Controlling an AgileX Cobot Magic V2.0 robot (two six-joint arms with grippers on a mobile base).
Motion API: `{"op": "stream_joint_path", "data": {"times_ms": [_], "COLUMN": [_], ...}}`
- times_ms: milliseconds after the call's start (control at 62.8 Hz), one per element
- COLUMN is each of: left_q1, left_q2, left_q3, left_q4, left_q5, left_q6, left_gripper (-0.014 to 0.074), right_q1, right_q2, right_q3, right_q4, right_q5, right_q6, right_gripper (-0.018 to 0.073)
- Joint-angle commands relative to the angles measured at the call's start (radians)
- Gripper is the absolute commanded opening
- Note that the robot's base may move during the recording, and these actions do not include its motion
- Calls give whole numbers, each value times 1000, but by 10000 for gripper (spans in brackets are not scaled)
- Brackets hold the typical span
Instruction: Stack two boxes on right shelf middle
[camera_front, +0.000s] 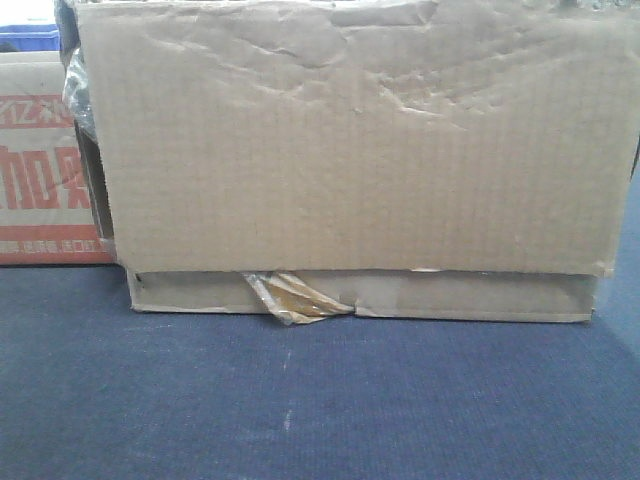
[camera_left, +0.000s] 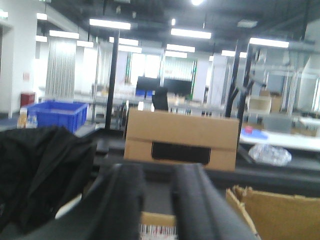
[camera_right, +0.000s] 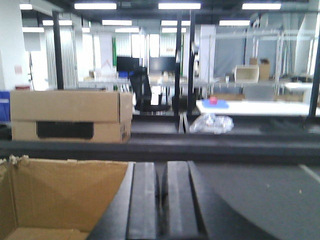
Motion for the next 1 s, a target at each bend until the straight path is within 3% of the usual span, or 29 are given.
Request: {"op": "stream_joint_path", "data": {"times_ms": [0, 96, 191, 255, 494, 653, 781, 860, 988], "left_q1": [2, 2, -20, -51, -89, -89, -79, -52, 34], "left_q2": [95, 172, 226, 261, 514, 761, 944, 1051, 1203], "left_q3": [-65, -96, -98, -109, -312, -569, -796, -911, -1068], "left_q4": [5, 10, 39, 75, 103, 116, 107, 53, -121], "left_q5": [73, 88, 74, 96, 313, 490, 645, 704, 790], "left_q6": [-1, 1, 1, 1, 1, 1, 72, 131, 293], "left_gripper": [299, 433, 491, 513, 542, 542, 542, 542, 535], "right_q1": [-1, -1, -1, -1, -1, -1, -1, -1, -1], "right_q2": [110, 198, 267, 295, 338, 339, 337, 337, 337], "right_q3": [-67, -96, -99, -99, -99, -99, -99, -99, -99], "right_q4": [0, 0, 0, 0, 0, 0, 0, 0, 0], "right_q5": [30, 18, -2, -2, -14, -9, -8, -8, -5], "right_q6": [2, 2, 2, 2, 2, 2, 2, 2, 2], "right_gripper": [129, 339, 510, 576, 570, 570, 570, 570, 570]}}
